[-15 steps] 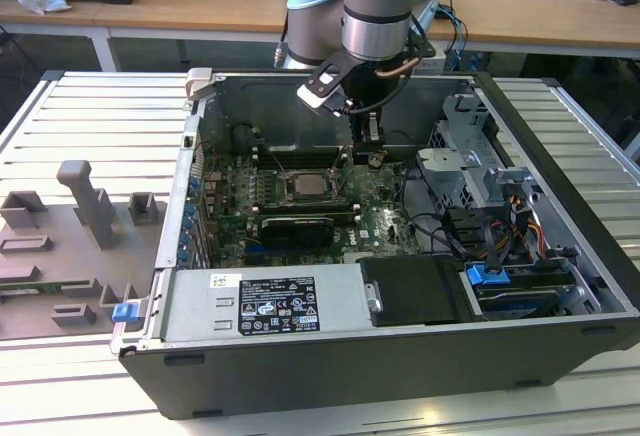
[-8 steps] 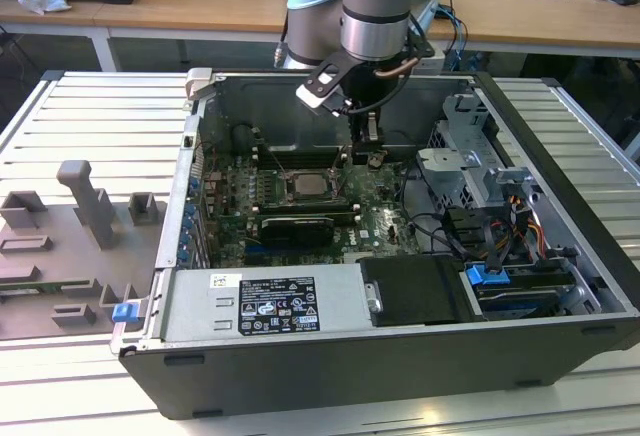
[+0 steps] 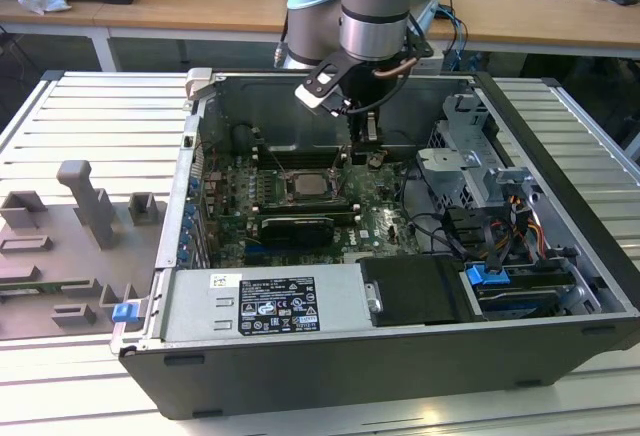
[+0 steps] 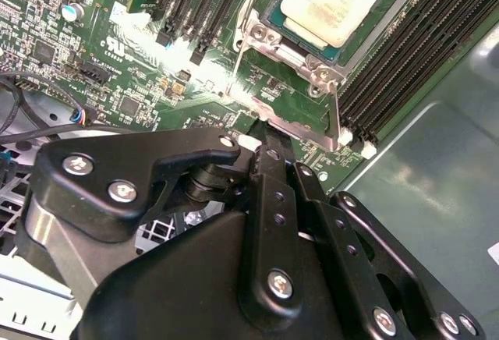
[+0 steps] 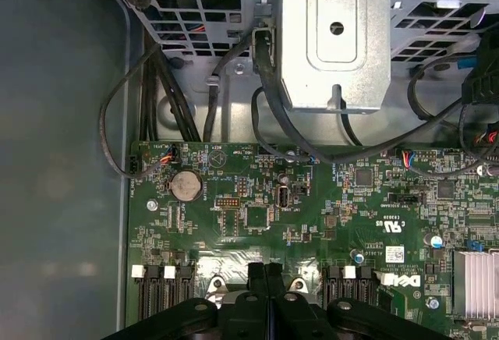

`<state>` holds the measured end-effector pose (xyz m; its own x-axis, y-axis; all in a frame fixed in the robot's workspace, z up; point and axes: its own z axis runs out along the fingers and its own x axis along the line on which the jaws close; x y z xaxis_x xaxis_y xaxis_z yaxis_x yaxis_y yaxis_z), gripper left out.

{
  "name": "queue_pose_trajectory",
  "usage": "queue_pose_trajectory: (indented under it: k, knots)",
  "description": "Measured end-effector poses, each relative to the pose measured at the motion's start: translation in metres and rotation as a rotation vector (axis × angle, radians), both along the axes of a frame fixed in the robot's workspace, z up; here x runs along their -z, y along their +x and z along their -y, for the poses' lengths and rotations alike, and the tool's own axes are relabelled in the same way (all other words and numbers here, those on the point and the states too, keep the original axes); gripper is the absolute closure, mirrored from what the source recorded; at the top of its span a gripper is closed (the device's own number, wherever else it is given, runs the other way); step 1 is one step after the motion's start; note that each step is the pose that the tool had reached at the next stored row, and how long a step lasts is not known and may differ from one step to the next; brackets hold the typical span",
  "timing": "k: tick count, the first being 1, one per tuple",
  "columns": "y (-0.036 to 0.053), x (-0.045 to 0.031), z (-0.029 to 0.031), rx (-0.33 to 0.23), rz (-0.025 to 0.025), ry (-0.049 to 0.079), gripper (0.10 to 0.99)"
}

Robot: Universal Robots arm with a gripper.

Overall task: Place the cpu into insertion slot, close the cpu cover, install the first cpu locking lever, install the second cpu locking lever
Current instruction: 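Close the cpu cover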

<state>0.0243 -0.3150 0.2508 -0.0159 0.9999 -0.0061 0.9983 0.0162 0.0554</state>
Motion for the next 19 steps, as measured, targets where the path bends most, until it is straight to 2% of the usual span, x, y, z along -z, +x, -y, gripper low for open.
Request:
queue_pose_trajectory:
  k: [19]
  knots:
    - [-0.0045, 0.0000, 0.0000, 0.000, -0.0001, 0.000, 0.980]
